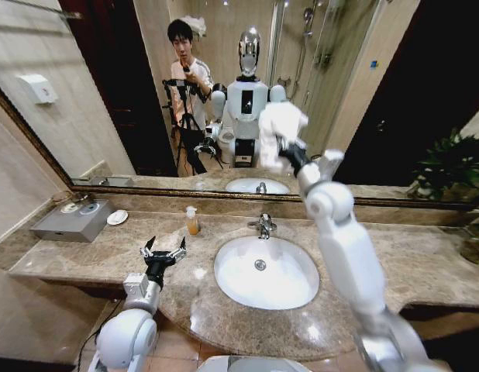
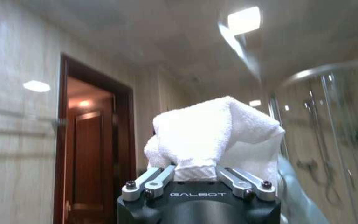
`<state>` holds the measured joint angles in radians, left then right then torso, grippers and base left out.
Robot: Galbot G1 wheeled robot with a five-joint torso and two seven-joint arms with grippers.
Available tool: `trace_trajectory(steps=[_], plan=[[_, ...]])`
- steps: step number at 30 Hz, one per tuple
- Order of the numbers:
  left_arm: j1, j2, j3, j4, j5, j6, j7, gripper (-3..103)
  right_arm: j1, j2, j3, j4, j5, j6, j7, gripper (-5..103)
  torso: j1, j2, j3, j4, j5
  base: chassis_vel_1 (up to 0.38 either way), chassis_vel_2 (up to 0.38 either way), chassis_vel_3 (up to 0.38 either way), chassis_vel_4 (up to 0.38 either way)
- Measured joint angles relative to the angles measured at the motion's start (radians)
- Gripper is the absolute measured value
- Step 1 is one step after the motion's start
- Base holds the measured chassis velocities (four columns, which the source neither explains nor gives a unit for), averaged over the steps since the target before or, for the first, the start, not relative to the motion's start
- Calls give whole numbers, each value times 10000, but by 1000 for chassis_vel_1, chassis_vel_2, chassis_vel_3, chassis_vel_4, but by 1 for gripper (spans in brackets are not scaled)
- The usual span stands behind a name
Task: Pick up the towel from the sink counter and wipe the mirror surface.
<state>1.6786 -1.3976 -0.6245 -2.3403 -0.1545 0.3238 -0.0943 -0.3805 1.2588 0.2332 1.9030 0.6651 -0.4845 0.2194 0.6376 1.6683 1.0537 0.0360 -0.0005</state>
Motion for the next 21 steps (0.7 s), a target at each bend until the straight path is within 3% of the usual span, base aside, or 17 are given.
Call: trace_trajectory(steps=[5,11,16,21], plan=[[1,1,0,0,0,0,0,100,411,289,-251,-772,255,-1,87,12,-1,1,-2,0,2,0,0,0,0],[1,0,0,0,0,0,0,100,-1880,634,-131,-796,-540,289,-519,12,-4,1,1,-2,5,0,0,0,0],[0,1,-1,0,0,0,0,100,-2676,659,-10,-549,-834,456,-729,12,1,-1,2,-3,4,0,0,0,0],[0,1,-1,0,0,0,0,100,-1910,224,18,-139,-585,446,-411,12,0,0,0,0,4,0,0,0,0]])
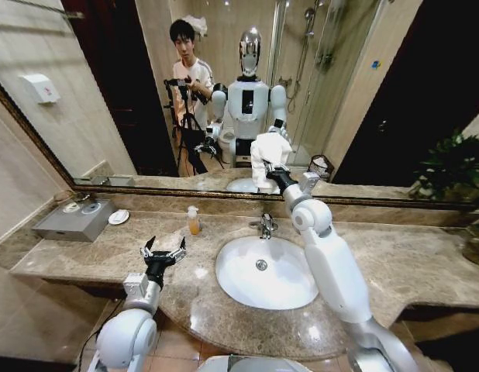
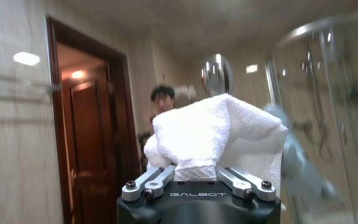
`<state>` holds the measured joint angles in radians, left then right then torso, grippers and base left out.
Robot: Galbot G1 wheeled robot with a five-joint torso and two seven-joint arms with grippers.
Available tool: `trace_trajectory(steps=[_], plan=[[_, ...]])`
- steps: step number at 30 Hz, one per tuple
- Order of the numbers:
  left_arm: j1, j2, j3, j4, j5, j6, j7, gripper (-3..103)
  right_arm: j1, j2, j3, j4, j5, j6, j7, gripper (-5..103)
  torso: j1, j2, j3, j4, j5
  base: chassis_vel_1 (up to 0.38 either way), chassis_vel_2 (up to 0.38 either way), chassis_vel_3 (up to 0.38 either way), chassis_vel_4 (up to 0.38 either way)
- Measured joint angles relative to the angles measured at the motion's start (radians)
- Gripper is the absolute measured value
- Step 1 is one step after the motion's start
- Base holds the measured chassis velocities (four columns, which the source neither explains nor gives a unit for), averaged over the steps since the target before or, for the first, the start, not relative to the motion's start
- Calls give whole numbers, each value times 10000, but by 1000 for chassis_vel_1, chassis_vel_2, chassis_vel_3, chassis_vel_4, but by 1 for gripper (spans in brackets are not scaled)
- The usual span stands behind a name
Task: Pick up the towel from the sink counter and wipe the mirror surface.
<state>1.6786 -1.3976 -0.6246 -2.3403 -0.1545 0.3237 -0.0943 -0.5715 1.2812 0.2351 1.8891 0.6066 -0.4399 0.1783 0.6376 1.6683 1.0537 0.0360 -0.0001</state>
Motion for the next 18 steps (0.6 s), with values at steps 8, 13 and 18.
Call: trace_trajectory(steps=[8,13,18], plan=[[0,0,0,0,0,0,0,100,1560,-363,2,4,576,-230,561,12,-1,0,-1,1,-2,0,0,0,0],[1,1,0,0,0,0,0,100,835,-276,-124,-144,372,-195,416,12,-1,0,-1,-3,0,0,0,0,0],[0,0,-1,0,0,0,-1,100,-345,-8,-213,-196,-143,4,93,12,-2,0,0,-2,1,0,0,0,0]])
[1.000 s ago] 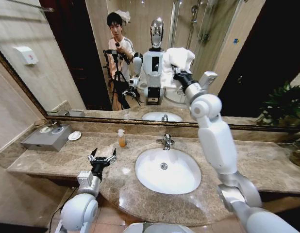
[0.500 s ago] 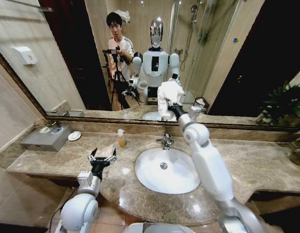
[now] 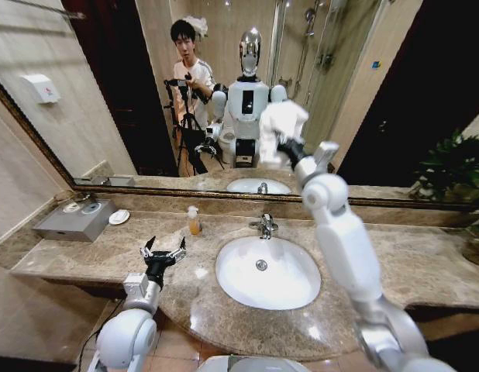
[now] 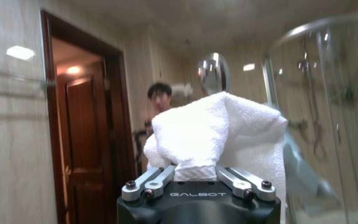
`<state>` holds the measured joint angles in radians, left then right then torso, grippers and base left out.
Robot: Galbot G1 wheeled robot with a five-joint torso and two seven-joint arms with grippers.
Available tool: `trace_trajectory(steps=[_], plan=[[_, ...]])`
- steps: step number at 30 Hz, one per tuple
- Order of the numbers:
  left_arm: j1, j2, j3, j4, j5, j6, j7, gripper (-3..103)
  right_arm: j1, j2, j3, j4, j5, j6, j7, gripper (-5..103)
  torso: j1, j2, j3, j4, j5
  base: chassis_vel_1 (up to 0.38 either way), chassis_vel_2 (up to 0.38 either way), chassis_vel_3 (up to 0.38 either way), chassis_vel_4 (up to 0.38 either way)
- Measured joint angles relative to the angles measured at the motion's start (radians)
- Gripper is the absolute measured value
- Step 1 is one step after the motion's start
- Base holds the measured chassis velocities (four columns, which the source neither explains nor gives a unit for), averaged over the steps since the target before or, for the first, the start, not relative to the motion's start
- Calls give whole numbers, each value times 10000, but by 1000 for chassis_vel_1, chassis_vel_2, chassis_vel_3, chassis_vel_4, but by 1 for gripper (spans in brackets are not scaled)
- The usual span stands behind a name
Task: Pick up the towel from the sink counter and wipe the mirror surface.
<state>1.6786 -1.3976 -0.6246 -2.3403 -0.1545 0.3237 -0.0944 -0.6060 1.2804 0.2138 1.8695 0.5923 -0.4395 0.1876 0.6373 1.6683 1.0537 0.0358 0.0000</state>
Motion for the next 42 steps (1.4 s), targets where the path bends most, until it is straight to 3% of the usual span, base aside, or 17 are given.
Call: trace_trajectory(steps=[5,12,17,21,27,32,42], plan=[[0,1,1,0,0,0,1,100,-273,96,-236,35,-353,139,-129,12,0,0,0,-1,1,0,0,0,0],[0,0,0,0,0,0,0,100,1784,-193,-410,160,408,-165,498,12,1,0,-1,3,-3,0,0,0,0],[1,1,0,0,0,0,1,100,2433,-195,-302,183,453,-238,533,12,0,1,-2,-1,-3,0,0,0,0],[1,0,0,0,0,0,1,100,2038,-67,-453,-83,284,-222,406,12,1,1,-1,1,-3,0,0,0,0],[0,1,0,0,0,0,0,100,111,561,-673,-257,-725,108,-113,12,0,1,0,0,-1,0,0,0,0],[1,1,1,0,0,0,1,100,-15,755,-850,-376,-755,151,-114,12,0,1,0,-1,-1,0,0,0,0],[0,1,0,0,0,0,0,100,2444,351,-686,13,389,-279,681,12,1,1,-1,0,-3,0,0,0,0]])
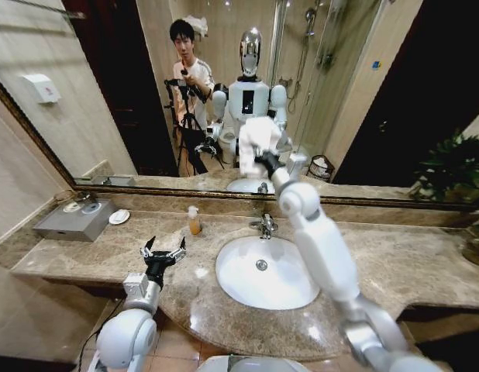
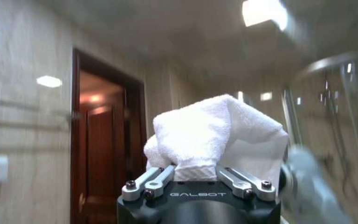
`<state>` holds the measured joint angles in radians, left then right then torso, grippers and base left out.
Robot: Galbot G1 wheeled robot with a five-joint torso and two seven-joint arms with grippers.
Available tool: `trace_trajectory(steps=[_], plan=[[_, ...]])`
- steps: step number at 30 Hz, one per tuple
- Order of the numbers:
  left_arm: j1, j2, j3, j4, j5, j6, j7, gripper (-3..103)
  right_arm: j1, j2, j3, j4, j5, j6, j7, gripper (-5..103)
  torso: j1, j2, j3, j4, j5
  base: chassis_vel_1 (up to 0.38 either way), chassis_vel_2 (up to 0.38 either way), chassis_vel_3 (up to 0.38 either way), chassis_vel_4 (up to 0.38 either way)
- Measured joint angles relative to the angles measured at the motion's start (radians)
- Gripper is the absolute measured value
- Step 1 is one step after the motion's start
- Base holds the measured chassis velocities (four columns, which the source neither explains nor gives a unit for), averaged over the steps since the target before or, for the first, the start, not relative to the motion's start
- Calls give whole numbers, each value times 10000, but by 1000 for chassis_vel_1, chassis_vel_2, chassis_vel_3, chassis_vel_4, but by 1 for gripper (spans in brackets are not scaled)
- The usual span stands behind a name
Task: Pick up the towel from the sink counter and wipe the mirror surface.
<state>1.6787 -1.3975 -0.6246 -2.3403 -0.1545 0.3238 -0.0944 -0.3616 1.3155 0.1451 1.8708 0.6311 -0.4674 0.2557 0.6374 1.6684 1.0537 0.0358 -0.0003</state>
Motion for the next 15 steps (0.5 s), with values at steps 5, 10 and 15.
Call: trace_trajectory(steps=[5,10,15], plan=[[0,0,0,0,0,0,0,100,431,-163,-15,-178,-22,-30,-1,12,-1,0,-1,-1,0,0,0,0,0],[0,-1,0,0,0,0,0,100,-890,103,-27,-458,-592,222,-341,12,-1,1,-1,2,1,0,0,0,0],[0,-1,0,0,0,0,0,100,-2023,229,-7,-387,-1087,408,-650,12,0,-1,1,-1,4,0,0,0,0]])
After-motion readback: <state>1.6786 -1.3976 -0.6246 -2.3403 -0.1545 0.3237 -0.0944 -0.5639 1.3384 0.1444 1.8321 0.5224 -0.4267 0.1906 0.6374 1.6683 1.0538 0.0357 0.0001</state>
